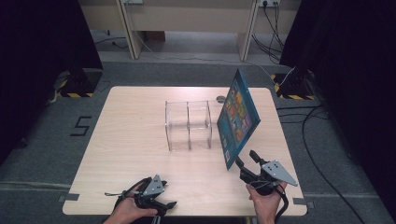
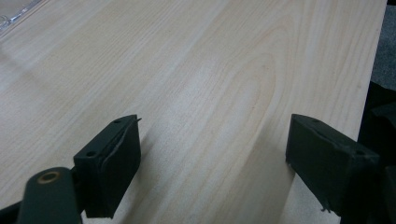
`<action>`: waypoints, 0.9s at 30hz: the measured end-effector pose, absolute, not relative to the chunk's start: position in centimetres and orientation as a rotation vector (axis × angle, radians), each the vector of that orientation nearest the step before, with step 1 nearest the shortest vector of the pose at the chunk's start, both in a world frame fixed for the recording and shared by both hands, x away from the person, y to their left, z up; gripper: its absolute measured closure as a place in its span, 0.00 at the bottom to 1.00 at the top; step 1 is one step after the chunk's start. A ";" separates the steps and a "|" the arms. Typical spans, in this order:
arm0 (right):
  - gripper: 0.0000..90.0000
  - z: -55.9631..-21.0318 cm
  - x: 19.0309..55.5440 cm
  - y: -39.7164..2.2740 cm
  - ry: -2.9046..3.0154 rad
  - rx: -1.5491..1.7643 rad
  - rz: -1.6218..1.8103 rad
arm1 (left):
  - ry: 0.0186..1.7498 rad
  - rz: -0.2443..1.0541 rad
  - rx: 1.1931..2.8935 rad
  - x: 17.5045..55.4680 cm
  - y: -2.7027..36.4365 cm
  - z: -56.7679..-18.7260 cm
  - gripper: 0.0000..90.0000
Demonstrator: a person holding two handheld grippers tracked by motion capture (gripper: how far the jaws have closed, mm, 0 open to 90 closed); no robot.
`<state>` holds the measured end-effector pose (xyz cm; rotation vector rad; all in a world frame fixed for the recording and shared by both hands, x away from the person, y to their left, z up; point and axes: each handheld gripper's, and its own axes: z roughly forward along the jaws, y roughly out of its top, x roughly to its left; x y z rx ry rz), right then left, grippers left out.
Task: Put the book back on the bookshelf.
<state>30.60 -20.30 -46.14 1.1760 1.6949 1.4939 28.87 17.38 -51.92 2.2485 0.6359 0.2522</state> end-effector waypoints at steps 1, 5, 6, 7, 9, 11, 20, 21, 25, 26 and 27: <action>0.42 -46.2 30.5 -20.4 1.696 1.174 1.494 | 0.636 0.252 2.248 28.9 17.4 -51.9 0.19; 0.40 -46.2 30.2 -20.7 1.705 1.175 1.493 | 0.636 0.252 2.248 28.9 17.4 -51.9 0.19; 0.39 -46.3 30.2 -20.7 1.705 1.177 1.493 | 0.636 0.252 2.248 28.9 17.4 -51.9 0.19; 0.39 -46.3 30.2 -20.7 1.705 1.177 1.493 | 0.635 0.252 2.248 28.9 17.4 -51.9 0.19; 0.37 -46.4 30.0 -21.0 1.717 1.175 1.492 | 0.635 0.252 2.248 28.9 17.4 -51.9 0.19; 0.37 -46.4 29.8 -21.1 1.718 1.169 1.495 | 0.635 0.252 2.248 28.9 17.4 -51.9 0.19; 0.35 -46.5 29.2 -21.5 1.737 1.165 1.493 | 0.635 0.253 2.246 28.9 17.4 -52.0 0.19; 0.35 -46.6 29.1 -21.6 1.745 1.163 1.490 | 0.635 0.253 2.246 28.9 17.4 -52.0 0.19; 0.34 -46.8 28.8 -21.8 1.762 1.173 1.488 | 0.635 0.253 2.245 28.9 17.4 -52.0 0.18; 0.34 -46.8 28.8 -21.8 1.762 1.173 1.488 | 0.635 0.253 2.245 28.9 17.4 -52.0 0.18; 0.34 -46.9 28.6 -22.0 1.763 1.169 1.488 | 0.635 0.253 2.245 28.9 17.4 -52.0 0.18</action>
